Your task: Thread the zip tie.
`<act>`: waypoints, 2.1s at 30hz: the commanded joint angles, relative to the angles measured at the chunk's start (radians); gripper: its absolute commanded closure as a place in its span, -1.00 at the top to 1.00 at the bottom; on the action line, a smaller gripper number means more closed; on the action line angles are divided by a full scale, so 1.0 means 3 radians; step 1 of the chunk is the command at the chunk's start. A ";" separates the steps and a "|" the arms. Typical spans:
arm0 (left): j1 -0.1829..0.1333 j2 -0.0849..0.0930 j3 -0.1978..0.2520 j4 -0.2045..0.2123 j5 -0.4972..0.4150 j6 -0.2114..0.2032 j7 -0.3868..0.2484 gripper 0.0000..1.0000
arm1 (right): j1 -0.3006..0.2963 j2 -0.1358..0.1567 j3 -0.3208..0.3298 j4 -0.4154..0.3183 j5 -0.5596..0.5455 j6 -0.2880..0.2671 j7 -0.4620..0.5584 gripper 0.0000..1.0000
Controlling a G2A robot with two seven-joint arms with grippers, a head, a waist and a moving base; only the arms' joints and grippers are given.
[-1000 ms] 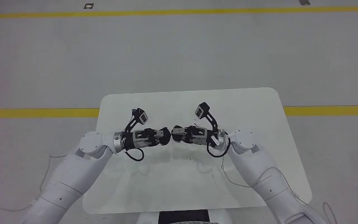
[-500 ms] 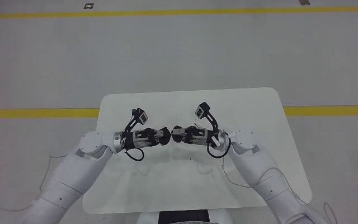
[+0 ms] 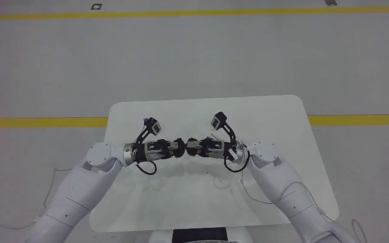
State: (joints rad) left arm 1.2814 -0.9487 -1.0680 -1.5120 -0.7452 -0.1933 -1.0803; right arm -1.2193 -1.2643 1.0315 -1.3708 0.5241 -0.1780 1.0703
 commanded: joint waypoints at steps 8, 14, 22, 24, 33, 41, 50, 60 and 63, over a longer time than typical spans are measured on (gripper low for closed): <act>-0.0004 -0.0005 0.0005 0.0010 0.0006 0.0003 -0.0005 -1.00 | 0.0007 0.0006 -0.0008 0.0009 0.0029 -0.0020 -0.0007 -1.00; -0.0004 -0.0007 -0.0008 0.0016 0.0001 -0.0009 -0.0004 -1.00 | -0.0007 0.0014 0.0019 0.0025 0.0079 -0.0023 -0.0050 1.00; 0.0015 -0.0001 -0.0058 0.0021 -0.0009 -0.0029 0.0000 -1.00 | -0.0062 0.0046 0.0121 0.0037 0.0101 -0.0022 -0.0057 1.00; 0.0021 0.0001 -0.0074 0.0022 -0.0012 -0.0039 0.0010 -1.00 | -0.0086 0.0058 0.0156 0.0039 0.0091 -0.0017 -0.0068 1.00; 0.0088 -0.0011 -0.0151 -0.0044 -0.0108 -0.0238 0.0298 -1.00 | -0.0152 0.0085 0.0240 0.0027 0.0063 0.0015 -0.0149 1.00; 0.0085 -0.0021 -0.0140 -0.0012 -0.0124 -0.0281 0.0352 -1.00 | -0.0152 0.0085 0.0240 0.0027 0.0063 0.0015 -0.0149 1.00; -0.0070 -0.0139 -0.0194 0.0290 0.0382 -0.0489 0.0231 -1.00 | -0.0152 0.0085 0.0240 0.0027 0.0063 0.0015 -0.0149 1.00; 0.0068 -0.0388 -0.0655 0.0203 0.0641 -0.0489 0.0230 -1.00 | -0.0152 0.0085 0.0240 0.0027 0.0063 0.0015 -0.0149 1.00; 0.0079 -0.0407 -0.0683 0.0201 0.0647 -0.0489 0.0226 -1.00 | -0.0152 0.0085 0.0240 0.0027 0.0063 0.0015 -0.0149 1.00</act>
State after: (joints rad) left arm 1.3058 -1.0717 -1.2743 -1.4521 -0.5514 -0.3400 -1.0122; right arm -1.2649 -1.2386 1.1034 -1.3628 0.5431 -0.1737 1.0255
